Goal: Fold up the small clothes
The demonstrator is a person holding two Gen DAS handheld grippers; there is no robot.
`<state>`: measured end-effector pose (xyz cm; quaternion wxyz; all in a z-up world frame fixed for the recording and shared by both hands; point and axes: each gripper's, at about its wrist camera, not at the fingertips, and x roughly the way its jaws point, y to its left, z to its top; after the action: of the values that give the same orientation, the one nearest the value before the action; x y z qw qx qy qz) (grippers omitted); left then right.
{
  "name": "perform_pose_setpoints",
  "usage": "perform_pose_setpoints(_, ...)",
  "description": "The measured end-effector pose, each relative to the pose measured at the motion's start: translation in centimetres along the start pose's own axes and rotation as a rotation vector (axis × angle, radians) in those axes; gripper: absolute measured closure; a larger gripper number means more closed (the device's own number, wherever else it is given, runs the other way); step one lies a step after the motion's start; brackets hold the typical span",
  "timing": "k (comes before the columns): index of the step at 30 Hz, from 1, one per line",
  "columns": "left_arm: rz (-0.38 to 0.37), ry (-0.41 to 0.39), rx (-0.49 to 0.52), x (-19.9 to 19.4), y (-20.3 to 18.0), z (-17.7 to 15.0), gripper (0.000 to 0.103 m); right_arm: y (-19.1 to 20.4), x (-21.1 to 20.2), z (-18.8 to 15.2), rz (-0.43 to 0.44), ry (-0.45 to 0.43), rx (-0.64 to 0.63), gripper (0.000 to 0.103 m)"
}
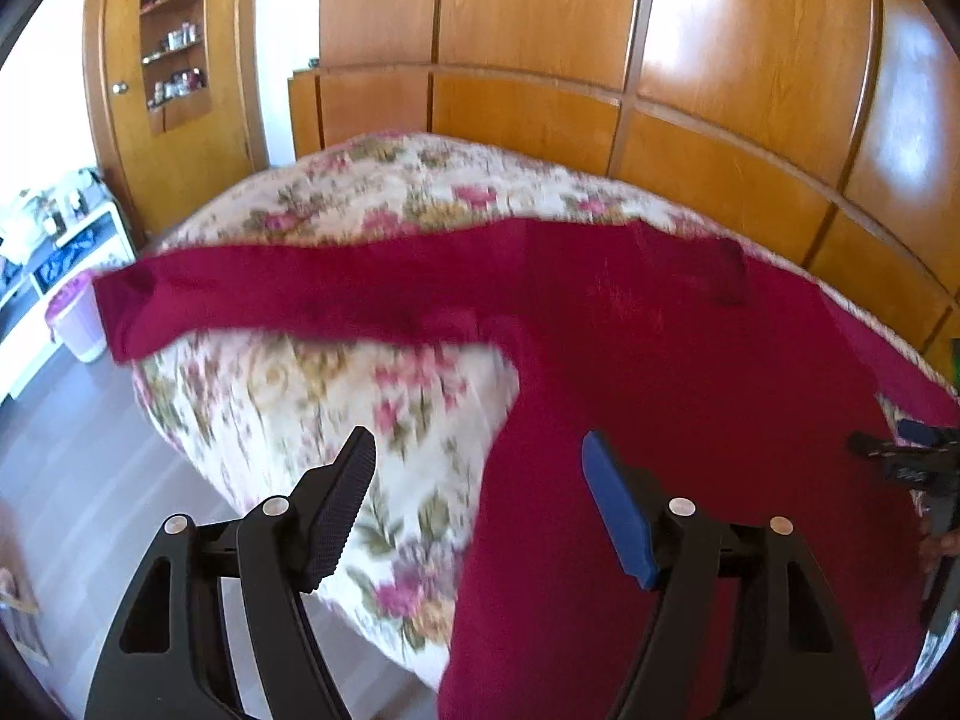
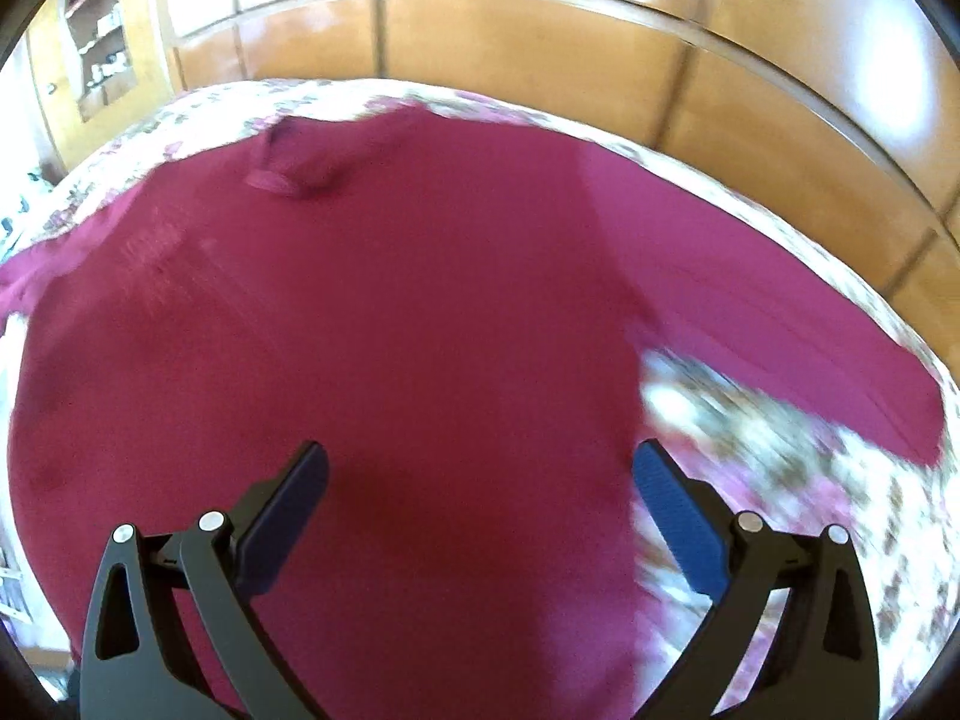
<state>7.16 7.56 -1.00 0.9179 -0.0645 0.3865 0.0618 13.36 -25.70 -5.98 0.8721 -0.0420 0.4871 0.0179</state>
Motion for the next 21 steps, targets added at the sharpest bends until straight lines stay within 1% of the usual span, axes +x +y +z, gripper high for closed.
perform_pose_setpoints(3,-0.008,0.037,-0.012,0.6,0.2,-1.8,0.033,-2.0,-0.8,-2.5,0.011,0.042,0.036,0.002)
perform_pose_setpoints(6,-0.003,0.065,-0.017,0.9,0.5,-3.3,0.032,-3.3,-1.5,-5.4,0.065,0.090,0.093,0.003)
perform_pose_setpoints(8,0.000,0.081,-0.018,1.2,0.6,-4.2,0.033,-3.5,-2.3,-7.1,0.102,0.103,0.115,0.010)
perform_pose_setpoints(10,0.004,0.093,-0.019,1.3,0.8,-5.0,0.032,-3.3,-3.3,-8.1,0.111,0.094,0.105,0.030)
perform_pose_setpoints(11,0.005,0.096,-0.020,1.4,0.9,-5.2,0.033,-3.1,-3.7,-8.3,0.113,0.089,0.091,0.037)
perform_pose_setpoints(12,0.007,0.101,-0.023,1.5,0.9,-5.5,0.033,-2.7,-4.3,-8.5,0.116,0.085,0.070,0.052)
perform_pose_setpoints(13,0.005,0.105,-0.025,1.6,1.0,-5.6,0.033,-2.3,-4.6,-8.6,0.117,0.084,0.046,0.070)
perform_pose_setpoints(14,0.004,0.108,-0.028,1.7,1.1,-5.8,0.033,-1.8,-4.8,-8.6,0.114,0.084,0.018,0.079)
perform_pose_setpoints(15,0.005,0.108,-0.031,1.7,1.1,-6.0,0.032,-1.3,-5.3,-8.7,0.095,0.082,-0.030,0.092)
perform_pose_setpoints(17,0.011,0.107,-0.031,1.7,1.1,-6.1,0.033,-1.1,-5.6,-8.5,0.073,0.075,-0.057,0.093)
perform_pose_setpoints(19,0.018,0.107,-0.025,1.7,1.1,-6.3,0.032,-1.5,-5.1,-8.5,0.055,0.084,-0.056,0.094)
perform_pose_setpoints(21,0.030,0.113,-0.015,1.7,1.2,-6.5,0.032,-1.9,-4.4,-9.2,0.058,0.091,-0.043,0.094)
